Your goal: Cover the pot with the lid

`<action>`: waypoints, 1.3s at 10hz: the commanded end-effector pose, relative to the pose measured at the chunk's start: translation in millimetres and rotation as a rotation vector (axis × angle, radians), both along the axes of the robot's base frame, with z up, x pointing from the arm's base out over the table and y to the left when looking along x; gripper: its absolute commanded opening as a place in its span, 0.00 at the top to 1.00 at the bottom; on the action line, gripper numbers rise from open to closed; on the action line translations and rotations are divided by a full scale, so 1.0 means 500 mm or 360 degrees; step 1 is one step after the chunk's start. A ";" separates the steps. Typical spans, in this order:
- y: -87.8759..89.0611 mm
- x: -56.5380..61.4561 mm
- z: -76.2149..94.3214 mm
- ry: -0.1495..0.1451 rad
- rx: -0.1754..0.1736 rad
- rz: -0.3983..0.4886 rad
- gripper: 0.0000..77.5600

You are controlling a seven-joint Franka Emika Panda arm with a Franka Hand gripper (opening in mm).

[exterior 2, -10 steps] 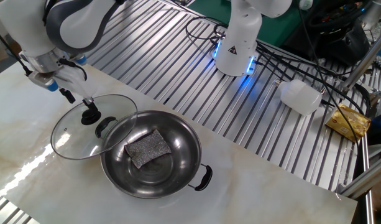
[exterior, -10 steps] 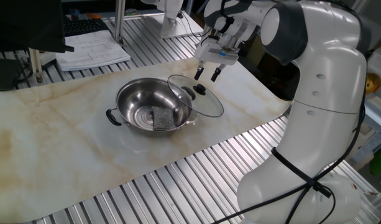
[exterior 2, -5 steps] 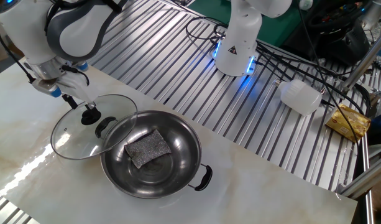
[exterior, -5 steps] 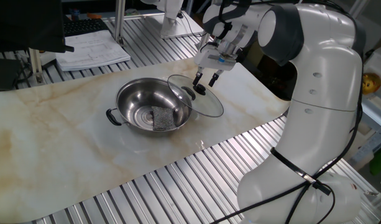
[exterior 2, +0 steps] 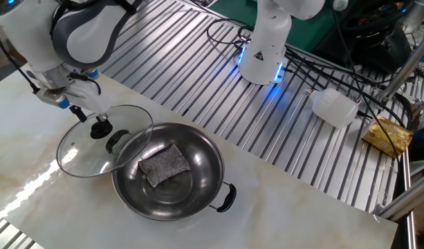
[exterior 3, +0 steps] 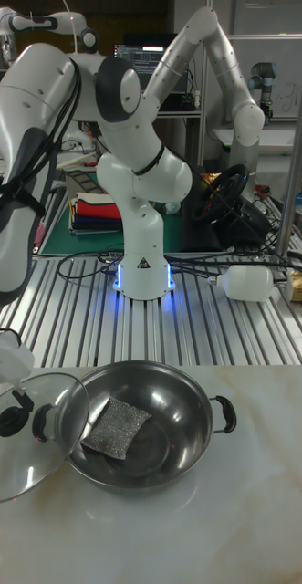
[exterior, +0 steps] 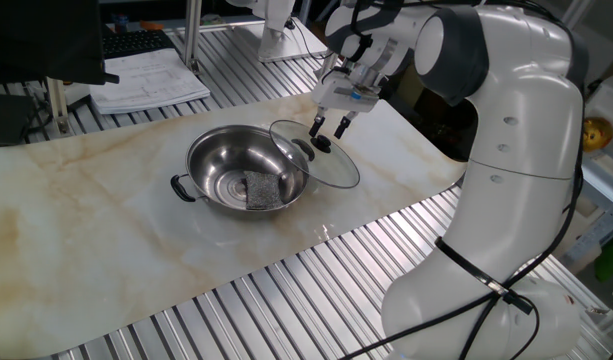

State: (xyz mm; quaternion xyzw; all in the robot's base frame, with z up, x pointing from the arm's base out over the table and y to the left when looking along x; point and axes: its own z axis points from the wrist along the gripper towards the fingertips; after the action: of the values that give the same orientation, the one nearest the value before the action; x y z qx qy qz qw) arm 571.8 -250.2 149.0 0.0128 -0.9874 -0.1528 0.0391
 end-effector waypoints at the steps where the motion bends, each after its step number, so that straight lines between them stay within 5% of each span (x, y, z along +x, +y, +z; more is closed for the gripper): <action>1: -0.001 0.002 0.004 0.0008 -0.0021 -0.0050 0.00; 4: -0.001 0.002 0.004 0.0050 0.0000 -0.0074 0.00; 13: 0.003 0.006 -0.012 0.0011 0.0050 -0.0020 0.00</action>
State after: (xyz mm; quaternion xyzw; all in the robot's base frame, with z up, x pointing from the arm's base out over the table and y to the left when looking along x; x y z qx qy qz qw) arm 574.1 -247.9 142.1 0.0062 -0.9847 -0.1684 0.0432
